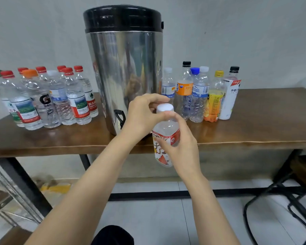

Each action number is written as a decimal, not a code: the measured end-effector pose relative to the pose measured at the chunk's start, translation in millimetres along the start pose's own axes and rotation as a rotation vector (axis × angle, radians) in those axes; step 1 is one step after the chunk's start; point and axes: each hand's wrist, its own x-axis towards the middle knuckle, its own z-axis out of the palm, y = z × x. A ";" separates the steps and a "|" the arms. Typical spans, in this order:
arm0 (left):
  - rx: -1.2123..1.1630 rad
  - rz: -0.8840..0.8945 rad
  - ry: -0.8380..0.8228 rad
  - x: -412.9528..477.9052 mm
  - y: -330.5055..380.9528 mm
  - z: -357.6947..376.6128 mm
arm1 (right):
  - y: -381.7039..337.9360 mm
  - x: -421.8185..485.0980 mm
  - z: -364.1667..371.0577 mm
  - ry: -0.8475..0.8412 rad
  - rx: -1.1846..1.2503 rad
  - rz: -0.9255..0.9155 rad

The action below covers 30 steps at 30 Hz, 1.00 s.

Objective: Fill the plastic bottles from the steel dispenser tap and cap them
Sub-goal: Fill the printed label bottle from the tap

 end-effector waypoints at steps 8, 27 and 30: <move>-0.004 -0.027 -0.235 -19.6 -9.4 -27.6 | -5.8 -11.9 14.4 -0.079 -0.008 0.022; 0.026 -0.098 0.422 -13.6 -53.6 -83.9 | -6.3 -20.7 51.0 -0.127 -0.113 0.024; 0.154 -0.217 0.443 -12.8 -94.7 -102.7 | 2.6 -22.1 50.8 -0.127 -0.108 0.094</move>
